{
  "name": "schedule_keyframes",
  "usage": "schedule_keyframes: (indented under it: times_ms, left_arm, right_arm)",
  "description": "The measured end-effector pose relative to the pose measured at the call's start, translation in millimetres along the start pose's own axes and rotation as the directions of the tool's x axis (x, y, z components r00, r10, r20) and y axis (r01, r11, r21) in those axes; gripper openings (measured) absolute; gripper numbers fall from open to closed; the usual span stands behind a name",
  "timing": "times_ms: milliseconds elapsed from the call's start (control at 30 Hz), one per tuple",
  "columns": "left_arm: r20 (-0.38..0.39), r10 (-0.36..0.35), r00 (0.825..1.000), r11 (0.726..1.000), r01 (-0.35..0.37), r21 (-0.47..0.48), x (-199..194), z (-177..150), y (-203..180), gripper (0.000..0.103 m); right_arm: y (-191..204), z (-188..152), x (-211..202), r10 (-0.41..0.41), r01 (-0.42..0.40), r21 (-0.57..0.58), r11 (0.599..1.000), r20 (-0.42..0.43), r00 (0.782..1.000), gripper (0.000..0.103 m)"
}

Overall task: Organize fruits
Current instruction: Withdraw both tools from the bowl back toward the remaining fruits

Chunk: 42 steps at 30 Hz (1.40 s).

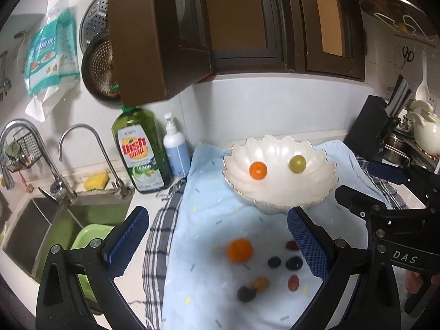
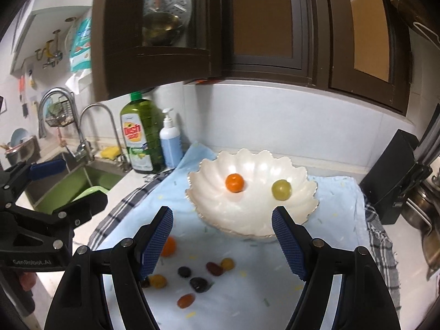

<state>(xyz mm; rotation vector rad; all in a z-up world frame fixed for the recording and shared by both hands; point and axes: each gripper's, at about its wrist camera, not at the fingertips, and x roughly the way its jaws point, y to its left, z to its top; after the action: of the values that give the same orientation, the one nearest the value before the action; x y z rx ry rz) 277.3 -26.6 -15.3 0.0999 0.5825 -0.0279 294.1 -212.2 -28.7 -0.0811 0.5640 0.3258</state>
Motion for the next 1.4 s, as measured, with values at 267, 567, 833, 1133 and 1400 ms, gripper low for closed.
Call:
schedule_keyframes:
  times_ms: [267, 567, 833, 1133, 1400]
  left_arm:
    - [-0.029, -0.022, 0.999, 1.000, 0.022, 0.004, -5, -27, 6, 0.102]
    - [-0.081, -0.033, 0.996, 0.999, 0.036, 0.034, 4, -54, 6, 0.102]
    - [-0.131, -0.067, 0.989, 0.992, 0.080, 0.098, 23, -81, 0, 0.099]
    - [-0.183, -0.128, 0.975, 0.976, 0.156, 0.151, 49, -110, -9, 0.087]
    - [-0.218, -0.152, 0.964, 0.969, 0.189, 0.159, 67, -125, -11, 0.080]
  right_arm:
    - [19, -21, -1, 0.014, -0.015, -0.030, 0.999, -0.032, 0.999, 0.075]
    - [26, -52, 14, 0.049, -0.048, 0.009, 0.999, -0.139, 0.989, 0.075]
    - [35, -75, 27, 0.034, -0.040, -0.028, 0.999, -0.200, 0.979, 0.075]
    - [42, -101, 46, 0.039, -0.053, -0.047, 0.998, -0.261, 0.964, 0.066]
    - [43, -118, 64, 0.063, -0.075, -0.027, 0.997, -0.308, 0.949, 0.057]
